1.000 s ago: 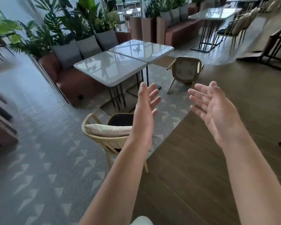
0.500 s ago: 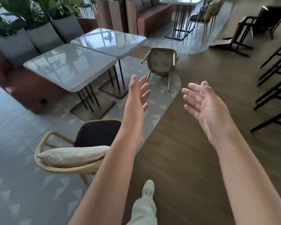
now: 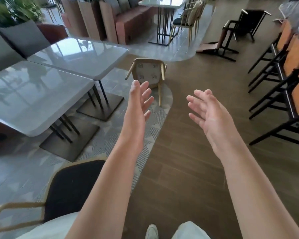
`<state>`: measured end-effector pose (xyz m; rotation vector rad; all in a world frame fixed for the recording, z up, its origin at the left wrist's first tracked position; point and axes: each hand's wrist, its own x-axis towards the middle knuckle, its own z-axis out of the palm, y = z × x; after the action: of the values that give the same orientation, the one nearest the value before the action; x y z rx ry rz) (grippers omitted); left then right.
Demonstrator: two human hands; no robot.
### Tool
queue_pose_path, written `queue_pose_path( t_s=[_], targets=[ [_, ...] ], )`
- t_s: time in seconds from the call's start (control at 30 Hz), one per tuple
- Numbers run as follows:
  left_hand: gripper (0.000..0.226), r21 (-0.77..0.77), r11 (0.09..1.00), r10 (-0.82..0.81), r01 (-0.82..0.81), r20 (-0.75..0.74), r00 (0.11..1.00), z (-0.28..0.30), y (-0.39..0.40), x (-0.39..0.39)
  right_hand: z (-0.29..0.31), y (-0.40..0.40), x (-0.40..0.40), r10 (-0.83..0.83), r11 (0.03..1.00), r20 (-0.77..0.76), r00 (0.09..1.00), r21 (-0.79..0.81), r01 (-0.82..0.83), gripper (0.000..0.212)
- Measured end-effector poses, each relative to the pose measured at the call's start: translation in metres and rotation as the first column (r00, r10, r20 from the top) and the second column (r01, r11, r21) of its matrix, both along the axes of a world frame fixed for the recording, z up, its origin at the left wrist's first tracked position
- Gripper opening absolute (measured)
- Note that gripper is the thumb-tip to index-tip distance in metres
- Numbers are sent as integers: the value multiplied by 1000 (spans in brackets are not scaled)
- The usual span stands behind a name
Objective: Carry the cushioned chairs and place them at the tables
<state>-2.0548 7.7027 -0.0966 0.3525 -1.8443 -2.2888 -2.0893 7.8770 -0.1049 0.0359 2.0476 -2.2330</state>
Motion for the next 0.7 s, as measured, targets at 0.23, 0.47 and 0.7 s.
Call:
queue_pose_path(
  t_s=[0.23, 0.47, 0.7],
  targets=[
    [58, -16, 1000, -8, 9, 48, 999, -20, 9, -127, -23, 13, -123, 30, 999, 20, 999, 42, -30, 70],
    [57, -43, 999, 30, -27, 82, 996, -17, 35, -280, -23, 32, -286, 109, 992, 32, 994, 61, -111, 62],
    [57, -46, 997, 67, -64, 66, 996, -13, 61, -407, -12, 38, -424, 213, 976, 14, 977, 48, -213, 50]
  ],
)
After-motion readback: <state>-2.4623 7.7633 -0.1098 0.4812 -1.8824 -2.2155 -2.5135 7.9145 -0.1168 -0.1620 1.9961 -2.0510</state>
